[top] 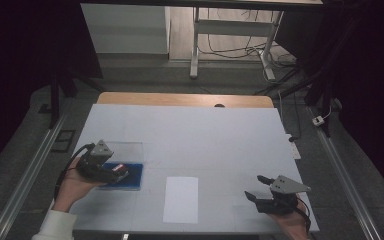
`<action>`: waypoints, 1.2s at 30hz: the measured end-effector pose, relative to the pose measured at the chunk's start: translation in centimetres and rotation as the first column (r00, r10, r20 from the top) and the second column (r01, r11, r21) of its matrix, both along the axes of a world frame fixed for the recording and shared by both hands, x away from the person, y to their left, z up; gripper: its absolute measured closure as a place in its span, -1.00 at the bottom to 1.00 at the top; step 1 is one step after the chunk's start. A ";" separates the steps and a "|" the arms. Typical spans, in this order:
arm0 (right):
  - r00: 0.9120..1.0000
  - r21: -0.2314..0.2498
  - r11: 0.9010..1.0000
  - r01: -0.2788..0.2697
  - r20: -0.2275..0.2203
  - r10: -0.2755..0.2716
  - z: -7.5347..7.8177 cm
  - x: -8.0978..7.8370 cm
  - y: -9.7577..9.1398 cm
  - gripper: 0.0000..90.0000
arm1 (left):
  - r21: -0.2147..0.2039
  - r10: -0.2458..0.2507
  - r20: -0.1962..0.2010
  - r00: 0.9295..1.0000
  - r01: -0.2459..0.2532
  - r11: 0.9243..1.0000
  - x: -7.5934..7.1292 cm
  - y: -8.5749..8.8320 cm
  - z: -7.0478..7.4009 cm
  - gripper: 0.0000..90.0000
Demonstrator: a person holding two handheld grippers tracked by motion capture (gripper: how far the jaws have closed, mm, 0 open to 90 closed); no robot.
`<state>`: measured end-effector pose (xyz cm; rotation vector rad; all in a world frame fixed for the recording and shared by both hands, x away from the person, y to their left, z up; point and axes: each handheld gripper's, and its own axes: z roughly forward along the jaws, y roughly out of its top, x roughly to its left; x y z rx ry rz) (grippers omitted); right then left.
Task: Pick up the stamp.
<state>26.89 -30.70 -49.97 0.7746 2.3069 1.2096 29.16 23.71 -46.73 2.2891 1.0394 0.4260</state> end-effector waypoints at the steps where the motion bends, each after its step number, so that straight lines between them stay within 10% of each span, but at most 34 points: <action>1: 1.000 -0.003 1.000 -0.001 -0.001 0.001 0.0 0.0 0.1 -0.40 | 0.029 -0.001 -0.010 1.000 0.001 1.000 0.1 -0.1 -0.3 -0.47; 36: 1.000 -0.026 1.000 -0.001 -0.005 0.001 -0.4 0.2 0.0 -0.37 | -0.009 -0.046 -0.080 0.996 0.046 0.999 0.8 0.6 -2.3 0.51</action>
